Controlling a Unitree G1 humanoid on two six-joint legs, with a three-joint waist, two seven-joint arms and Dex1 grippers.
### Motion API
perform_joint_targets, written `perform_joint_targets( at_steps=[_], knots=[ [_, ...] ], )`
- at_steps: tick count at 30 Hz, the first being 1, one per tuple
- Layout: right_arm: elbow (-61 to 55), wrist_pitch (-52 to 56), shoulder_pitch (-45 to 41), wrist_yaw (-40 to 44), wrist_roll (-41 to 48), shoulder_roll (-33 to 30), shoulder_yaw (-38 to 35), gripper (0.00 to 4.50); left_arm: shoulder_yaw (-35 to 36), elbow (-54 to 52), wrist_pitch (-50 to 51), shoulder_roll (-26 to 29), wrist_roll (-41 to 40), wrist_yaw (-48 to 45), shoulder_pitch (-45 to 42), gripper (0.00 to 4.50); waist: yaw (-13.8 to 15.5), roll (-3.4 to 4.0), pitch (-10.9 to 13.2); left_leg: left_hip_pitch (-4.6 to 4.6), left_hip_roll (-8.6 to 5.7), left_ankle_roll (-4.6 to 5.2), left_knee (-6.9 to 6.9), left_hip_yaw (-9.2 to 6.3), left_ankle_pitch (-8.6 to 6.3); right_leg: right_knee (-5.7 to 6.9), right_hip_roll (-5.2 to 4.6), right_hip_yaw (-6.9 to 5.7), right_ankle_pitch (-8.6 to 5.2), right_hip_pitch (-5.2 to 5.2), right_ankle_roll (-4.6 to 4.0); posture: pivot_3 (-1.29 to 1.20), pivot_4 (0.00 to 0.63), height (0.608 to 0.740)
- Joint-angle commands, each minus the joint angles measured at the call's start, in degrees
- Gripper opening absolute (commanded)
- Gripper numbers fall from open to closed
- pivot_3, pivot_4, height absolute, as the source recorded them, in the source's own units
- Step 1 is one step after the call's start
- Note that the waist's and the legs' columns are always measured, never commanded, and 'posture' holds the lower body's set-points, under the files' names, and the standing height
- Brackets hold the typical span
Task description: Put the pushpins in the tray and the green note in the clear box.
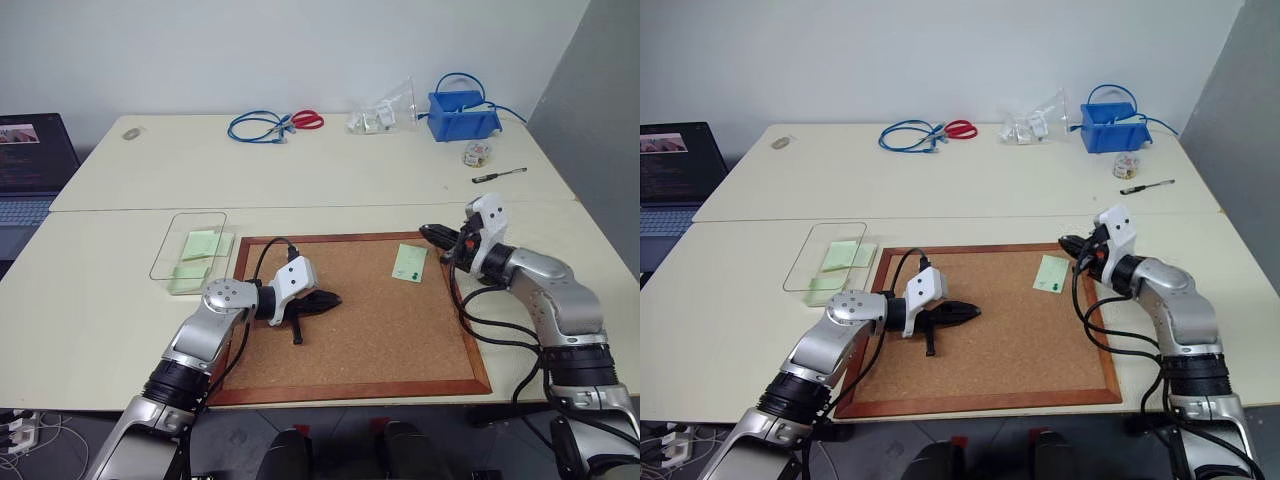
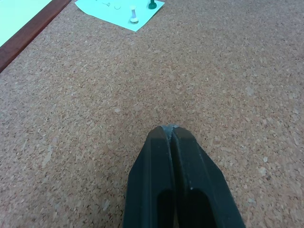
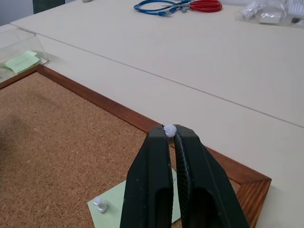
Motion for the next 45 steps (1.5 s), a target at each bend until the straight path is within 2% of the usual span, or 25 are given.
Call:
perform_joint_targets(
  at_steps=[1,7,10,26,27,28,29,31,35,45],
  knots=[
    [-4.21,1.79,1.4,-3.39,1.03,-2.44,-5.58,0.02,-4.59,2.16,1.57,0.56,2.48,-2.07,2.7,0.0,0.04,0.0,0.0,-0.01,0.0,0.0,0.0,0.0,0.0,-0.02,0.0,0.0,0.0,0.0,0.0,0.0,0.15,0.74],
    [-5.19,2.69,4.35,-9.97,-0.93,-5.44,-11.32,0.02,-4.83,2.08,1.41,0.58,2.4,-2.3,2.9,0.0,0.24,0.0,0.0,-0.01,0.0,0.0,-0.03,0.01,0.0,-0.11,-0.01,0.0,0.0,0.03,0.0,0.0,0.15,0.74],
    [-0.91,1.16,5.74,-13.96,-4.63,-6.58,-12.4,0.02,-5.31,2.31,1.2,0.37,2.43,-2.69,2.77,0.0,0.13,0.02,-0.01,0.0,0.0,0.0,-0.05,0.03,0.0,-0.11,0.0,0.02,0.0,0.03,0.0,0.0,0.15,0.74],
    [1.51,4.02,8.46,-18.03,-3.06,-4.31,-13.67,0.02,-5.7,3.21,0.53,0.38,2.51,-3.21,2.18,0.0,0.46,0.01,-0.09,-0.01,-0.02,0.04,-0.07,0.03,-0.02,-0.27,-0.02,0.01,0.0,0.11,0.01,0.0,0.15,0.74],
    [1.53,4.06,8.44,-18.0,-2.92,-4.24,-13.62,0.29,-5.75,3.23,0.54,0.27,2.53,-3.15,2.09,0.0,0.46,0.01,-0.09,-0.01,-0.01,0.04,-0.07,0.03,-0.02,-0.28,-0.02,0.0,0.0,0.11,0.01,0.0,0.15,0.74],
    [1.52,4.1,8.42,-17.95,-2.8,-4.16,-13.53,0.29,-5.78,3.36,0.5,0.15,2.56,-3.1,1.93,0.0,0.47,0.01,-0.09,-0.01,-0.01,0.04,-0.07,0.03,-0.02,-0.28,-0.02,0.0,0.0,0.11,0.01,0.0,0.15,0.74],
    [1.53,4.14,8.38,-17.83,-2.76,-4.15,-13.36,0.59,-5.79,3.54,0.45,0.05,2.58,-3.08,1.75,0.0,0.47,0.02,-0.09,-0.02,-0.01,0.04,-0.07,0.03,-0.02,-0.28,-0.02,0.0,0.0,0.11,0.01,0.0,0.15,0.74],
    [1.45,4.18,8.44,-17.64,-2.78,-4.15,-13.12,0.84,-5.78,3.86,0.28,-0.04,2.64,-3.07,1.48,0.0,0.51,0.02,-0.09,-0.02,-0.02,0.04,-0.07,0.03,-0.02,-0.28,-0.02,0.0,0.0,0.12,0.01,0.0,0.15,0.74],
    [1.04,4.13,9.15,-17.21,-2.93,-4.29,-12.92,1.77,-5.74,4.04,-0.13,-0.1,2.78,-3.06,1.35,0.0,0.66,0.02,-0.09,-0.02,-0.02,0.04,-0.06,0.03,-0.02,-0.29,-0.02,0.0,0.0,0.13,0.01,0.0,0.15,0.74],
    [-0.64,4.43,9.65,-16.95,-2.82,-4.42,-12.66,3.67,-5.69,3.72,-0.1,0.05,2.71,-3.2,1.61,0.0,0.75,0.02,-0.09,-0.02,-0.02,0.04,-0.07,0.03,-0.02,-0.29,-0.02,0.0,0.0,0.13,0.01,0.0,0.15,0.74]
  ],
)
